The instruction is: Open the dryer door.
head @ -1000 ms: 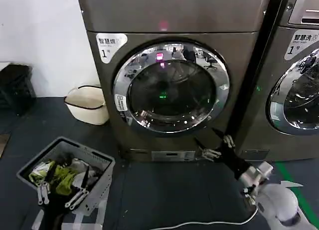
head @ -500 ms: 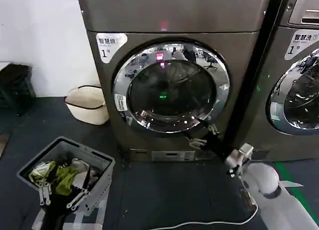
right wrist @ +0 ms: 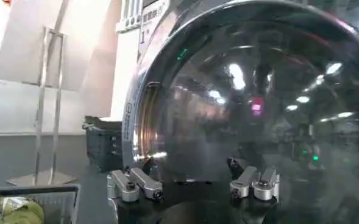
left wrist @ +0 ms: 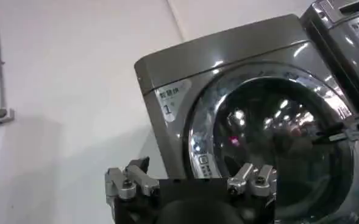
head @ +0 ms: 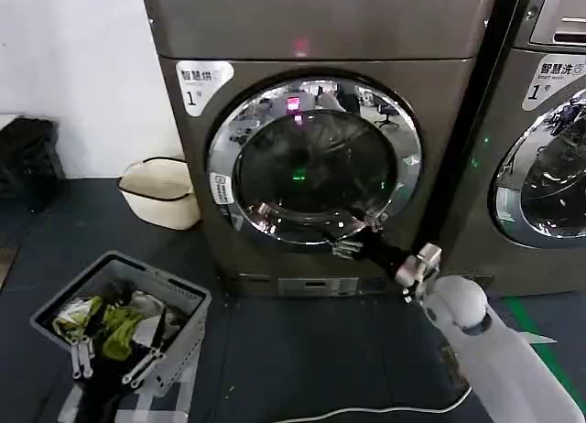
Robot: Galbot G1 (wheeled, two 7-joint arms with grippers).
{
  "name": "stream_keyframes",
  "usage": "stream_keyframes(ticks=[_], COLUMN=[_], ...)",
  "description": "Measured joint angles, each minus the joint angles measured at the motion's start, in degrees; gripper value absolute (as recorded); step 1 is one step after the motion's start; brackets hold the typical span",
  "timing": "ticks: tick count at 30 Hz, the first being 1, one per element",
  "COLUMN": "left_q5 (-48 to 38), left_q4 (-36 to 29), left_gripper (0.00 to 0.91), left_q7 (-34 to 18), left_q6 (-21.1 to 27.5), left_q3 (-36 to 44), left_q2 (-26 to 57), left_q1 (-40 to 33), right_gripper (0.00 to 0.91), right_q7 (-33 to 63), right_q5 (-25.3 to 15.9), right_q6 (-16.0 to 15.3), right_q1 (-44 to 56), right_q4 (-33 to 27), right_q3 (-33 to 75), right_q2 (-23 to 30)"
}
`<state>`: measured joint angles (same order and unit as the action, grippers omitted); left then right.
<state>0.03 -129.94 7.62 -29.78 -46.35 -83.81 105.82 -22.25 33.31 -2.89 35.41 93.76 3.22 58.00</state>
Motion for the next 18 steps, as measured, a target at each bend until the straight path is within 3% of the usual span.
stream_keyframes(ticks=[18], left_q5=[0.0], left_q4=[0.2], left_gripper=[0.907], left_q7=[0.3], left_q6=[0.0], left_q3=[0.0], left_q2=[-0.5], left_q1=[-0.4], right_gripper=[0.907], right_q7=[0.2], right_q5=[-0.3], right_q6=[0.0], right_q1=[-8.9], right_q4=[-5.6], right_q3=[-7.3], right_q2=[4.9])
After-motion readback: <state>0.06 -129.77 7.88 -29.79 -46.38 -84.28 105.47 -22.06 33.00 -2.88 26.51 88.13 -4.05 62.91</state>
